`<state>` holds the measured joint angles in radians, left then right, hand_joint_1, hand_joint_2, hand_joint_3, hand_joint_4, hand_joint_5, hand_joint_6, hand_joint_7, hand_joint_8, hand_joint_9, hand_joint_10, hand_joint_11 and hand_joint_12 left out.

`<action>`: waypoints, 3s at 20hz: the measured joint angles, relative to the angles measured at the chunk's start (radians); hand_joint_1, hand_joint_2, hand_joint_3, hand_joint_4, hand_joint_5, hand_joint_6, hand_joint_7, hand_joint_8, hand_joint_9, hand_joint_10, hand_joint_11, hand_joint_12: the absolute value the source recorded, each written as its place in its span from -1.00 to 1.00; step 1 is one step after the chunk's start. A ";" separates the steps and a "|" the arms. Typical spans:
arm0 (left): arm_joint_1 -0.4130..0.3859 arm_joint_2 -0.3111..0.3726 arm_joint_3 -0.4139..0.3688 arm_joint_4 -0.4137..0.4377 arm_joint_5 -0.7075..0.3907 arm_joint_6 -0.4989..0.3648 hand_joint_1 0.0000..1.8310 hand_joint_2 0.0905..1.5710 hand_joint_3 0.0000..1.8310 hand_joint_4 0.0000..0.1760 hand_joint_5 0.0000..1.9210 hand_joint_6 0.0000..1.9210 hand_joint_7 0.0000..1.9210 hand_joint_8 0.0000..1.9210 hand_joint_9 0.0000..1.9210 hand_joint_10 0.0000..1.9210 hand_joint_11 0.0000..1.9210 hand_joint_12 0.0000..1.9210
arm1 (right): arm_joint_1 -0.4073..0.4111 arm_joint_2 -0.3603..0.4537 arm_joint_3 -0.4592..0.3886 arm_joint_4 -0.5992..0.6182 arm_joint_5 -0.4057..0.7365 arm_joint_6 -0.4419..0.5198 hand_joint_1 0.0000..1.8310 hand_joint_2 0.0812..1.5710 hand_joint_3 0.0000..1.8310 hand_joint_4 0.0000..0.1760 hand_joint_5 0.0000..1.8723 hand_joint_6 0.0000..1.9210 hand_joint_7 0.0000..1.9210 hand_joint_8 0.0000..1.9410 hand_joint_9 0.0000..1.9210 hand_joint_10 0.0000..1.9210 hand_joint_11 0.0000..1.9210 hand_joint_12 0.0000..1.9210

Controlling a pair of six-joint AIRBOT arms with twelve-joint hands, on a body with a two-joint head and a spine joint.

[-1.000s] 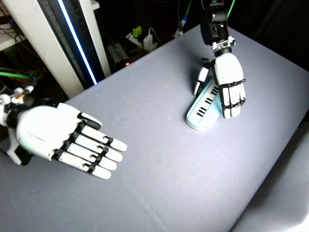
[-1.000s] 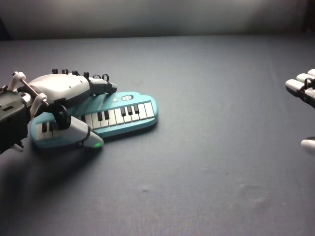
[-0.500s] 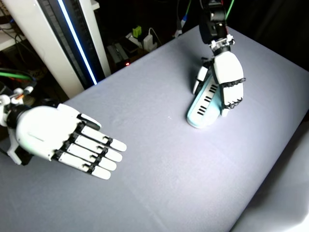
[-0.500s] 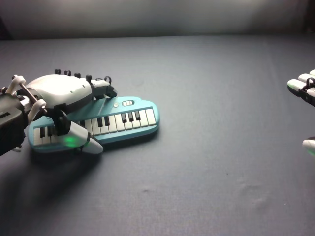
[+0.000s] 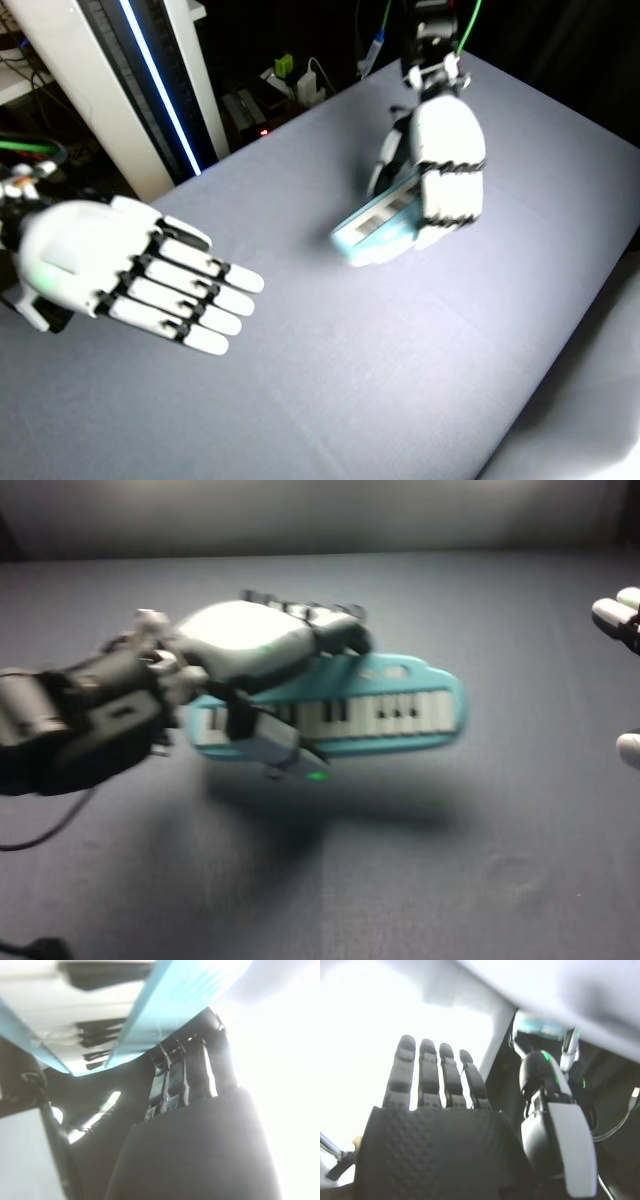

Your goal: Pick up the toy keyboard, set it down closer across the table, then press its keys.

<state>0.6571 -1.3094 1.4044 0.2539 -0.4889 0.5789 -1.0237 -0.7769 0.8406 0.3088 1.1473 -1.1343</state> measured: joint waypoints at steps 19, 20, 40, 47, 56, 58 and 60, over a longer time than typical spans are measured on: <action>-0.082 -0.234 0.132 0.097 0.158 -0.111 -0.25 0.17 -1.00 1.00 -1.00 -1.00 -1.00 -1.00 -1.00 -1.00 -1.00 -1.00 | -0.011 0.002 -0.005 -0.031 0.074 0.044 -0.95 0.67 -1.00 -0.02 -1.00 -1.00 -1.00 -1.00 -1.00 -1.00 -1.00 -1.00; -0.079 -0.199 0.103 0.098 0.128 -0.111 -0.22 0.17 -1.00 1.00 -1.00 -1.00 -1.00 -1.00 -1.00 -1.00 -1.00 -1.00 | -0.011 0.002 -0.005 -0.028 0.074 0.047 -0.95 0.67 -1.00 0.02 -1.00 -1.00 -1.00 -1.00 -1.00 -1.00 -1.00 -1.00; 0.319 0.285 -0.209 -0.536 -0.474 0.134 -0.16 0.67 -0.99 -0.87 -0.93 -1.00 -1.00 -1.00 -1.00 -1.00 -1.00 -1.00 | 0.236 -0.265 0.204 -0.090 -0.466 -0.088 -0.94 0.75 -1.00 -0.63 -0.86 -0.97 -1.00 -1.00 -1.00 -1.00 -1.00 -1.00; 0.325 0.293 -0.222 -0.549 -0.541 0.131 -0.21 0.65 -1.00 -0.35 -0.93 -1.00 -1.00 -1.00 -1.00 -1.00 -1.00 -1.00 | 0.251 -0.290 0.214 -0.065 -0.505 -0.147 -1.00 0.73 -1.00 -1.00 -0.46 -0.98 -0.96 -1.00 -1.00 -1.00 -1.00 -1.00; 0.352 0.303 -0.233 -0.575 -0.575 0.124 -0.22 0.66 -1.00 -0.87 -0.94 -1.00 -1.00 -1.00 -1.00 -1.00 -1.00 -1.00 | 0.218 -0.191 0.132 -0.043 -0.402 -0.152 -1.00 0.78 -0.99 -1.00 -0.88 -0.96 -1.00 -1.00 -1.00 -1.00 -1.00 -1.00; 0.354 0.304 -0.233 -0.582 -0.578 0.124 -0.23 0.66 -1.00 -0.78 -0.94 -1.00 -1.00 -1.00 -1.00 -1.00 -1.00 -1.00 | 0.195 -0.197 0.130 -0.044 -0.428 -0.151 -1.00 0.78 -1.00 -1.00 -0.78 -0.97 -1.00 -1.00 -1.00 -1.00 -1.00 -1.00; 0.354 0.304 -0.233 -0.581 -0.581 0.123 -0.21 0.67 -1.00 -0.68 -0.95 -1.00 -1.00 -1.00 -1.00 -1.00 -1.00 -1.00 | 0.183 -0.200 0.130 -0.045 -0.466 -0.152 -1.00 0.78 -1.00 -1.00 -0.66 -0.93 -1.00 -1.00 -1.00 -1.00 -1.00 -1.00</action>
<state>1.0107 -1.0058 1.1717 -0.3275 -1.0702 0.7021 -0.8406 -0.9768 0.9710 0.2642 0.6811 -1.2861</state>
